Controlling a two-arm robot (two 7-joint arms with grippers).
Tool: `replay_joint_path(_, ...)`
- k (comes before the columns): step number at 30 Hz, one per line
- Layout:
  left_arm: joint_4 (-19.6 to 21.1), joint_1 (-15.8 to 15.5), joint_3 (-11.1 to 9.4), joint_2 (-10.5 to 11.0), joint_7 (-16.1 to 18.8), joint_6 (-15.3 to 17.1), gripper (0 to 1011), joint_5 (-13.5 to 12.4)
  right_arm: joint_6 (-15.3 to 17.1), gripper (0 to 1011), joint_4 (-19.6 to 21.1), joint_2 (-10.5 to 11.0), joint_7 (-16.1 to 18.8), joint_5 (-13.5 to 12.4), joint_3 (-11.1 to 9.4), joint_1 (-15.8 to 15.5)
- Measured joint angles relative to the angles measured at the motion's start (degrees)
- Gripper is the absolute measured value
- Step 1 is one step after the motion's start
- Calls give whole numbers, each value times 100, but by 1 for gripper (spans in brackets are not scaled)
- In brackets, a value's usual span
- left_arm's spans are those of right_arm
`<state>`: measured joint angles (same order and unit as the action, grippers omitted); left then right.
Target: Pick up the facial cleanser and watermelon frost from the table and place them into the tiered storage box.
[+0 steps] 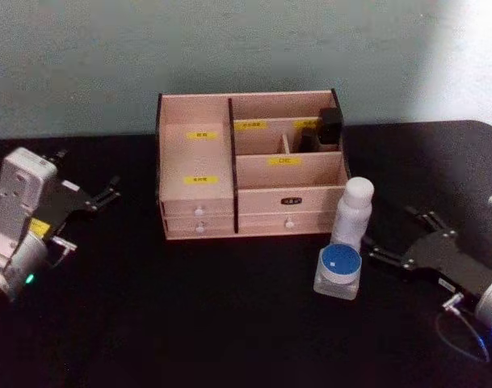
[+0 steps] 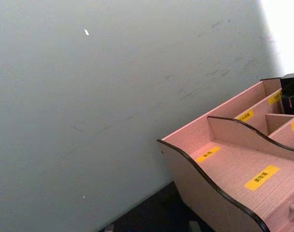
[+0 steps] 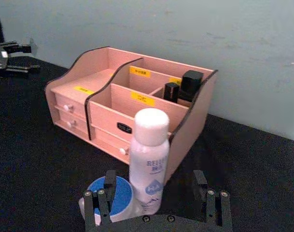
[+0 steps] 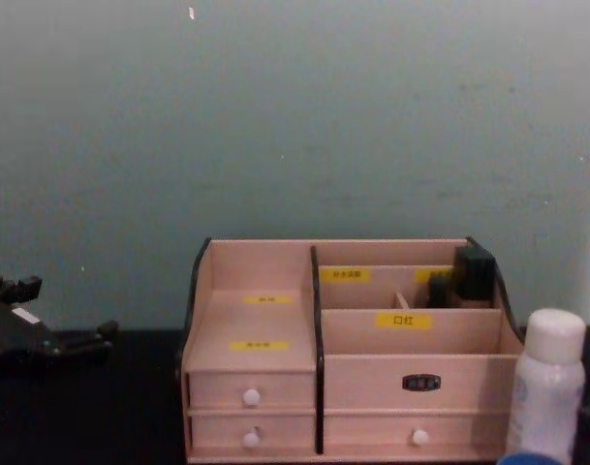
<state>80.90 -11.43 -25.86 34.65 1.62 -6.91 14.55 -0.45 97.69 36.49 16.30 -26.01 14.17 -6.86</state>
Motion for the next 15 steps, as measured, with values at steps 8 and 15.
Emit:
replay_joint_path(8,0,0,0,0,0,0,1001,0,-2,1003,-253,-225,167,162,79,182)
replay_joint_path(15,0,0,0,0,0,0,1001,0,-20,1002,-435,-373,237,270,89,281)
